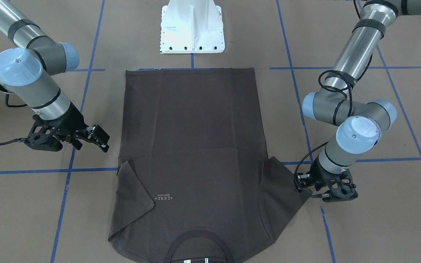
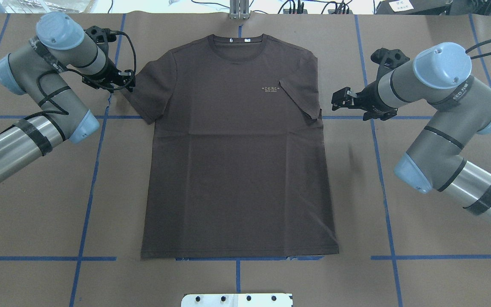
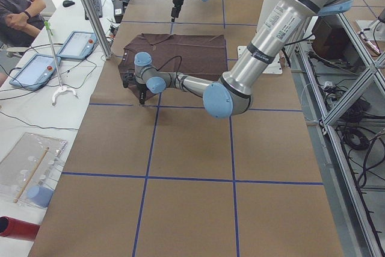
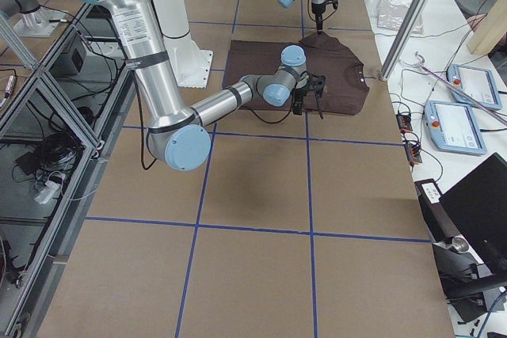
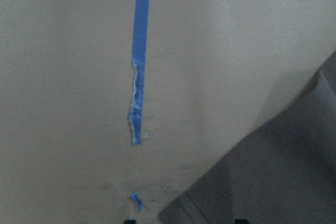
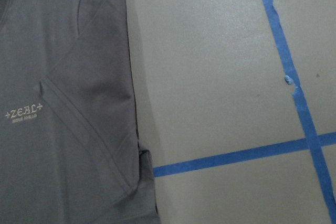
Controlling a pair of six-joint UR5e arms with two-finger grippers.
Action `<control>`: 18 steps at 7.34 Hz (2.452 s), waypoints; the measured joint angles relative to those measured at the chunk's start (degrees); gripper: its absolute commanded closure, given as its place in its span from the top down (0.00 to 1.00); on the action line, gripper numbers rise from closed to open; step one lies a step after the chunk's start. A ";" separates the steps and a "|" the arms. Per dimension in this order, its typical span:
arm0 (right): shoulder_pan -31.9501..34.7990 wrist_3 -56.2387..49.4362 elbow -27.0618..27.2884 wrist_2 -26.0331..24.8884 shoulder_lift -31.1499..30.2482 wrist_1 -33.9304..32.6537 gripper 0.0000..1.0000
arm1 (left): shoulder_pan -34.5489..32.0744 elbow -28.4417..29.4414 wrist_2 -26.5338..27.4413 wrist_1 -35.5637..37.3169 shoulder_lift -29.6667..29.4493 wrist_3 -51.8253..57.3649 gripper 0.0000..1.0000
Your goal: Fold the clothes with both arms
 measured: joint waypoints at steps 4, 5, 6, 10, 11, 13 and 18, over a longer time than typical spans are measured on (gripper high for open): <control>0.07 0.01 0.21 0.08 -0.31 -0.03 1.00 | 0.24 1.01 0.03 0.06 -0.84 0.02 0.00; 0.07 0.01 0.30 0.16 -0.33 -0.03 1.00 | 0.33 1.12 0.02 0.26 -1.31 0.02 0.00; 0.08 0.01 0.40 0.23 -0.36 -0.03 1.00 | 0.31 0.99 -0.07 0.36 -2.04 -0.04 0.00; 0.08 0.01 0.55 0.36 -0.32 -0.03 1.00 | 0.64 -3.34 -0.54 6.09 -6.70 -5.17 0.00; 0.08 0.01 0.55 0.36 -0.33 -0.03 1.00 | 1.51 -2.98 -0.38 6.67 -8.39 -7.65 0.00; 0.08 0.01 0.54 0.42 -0.38 -0.03 1.00 | 3.15 -0.41 -0.03 6.83 -11.91 -11.82 0.00; 0.00 0.01 0.44 0.40 -0.31 -0.03 1.00 | 5.65 2.97 4.85 4.75 -14.19 -14.82 0.81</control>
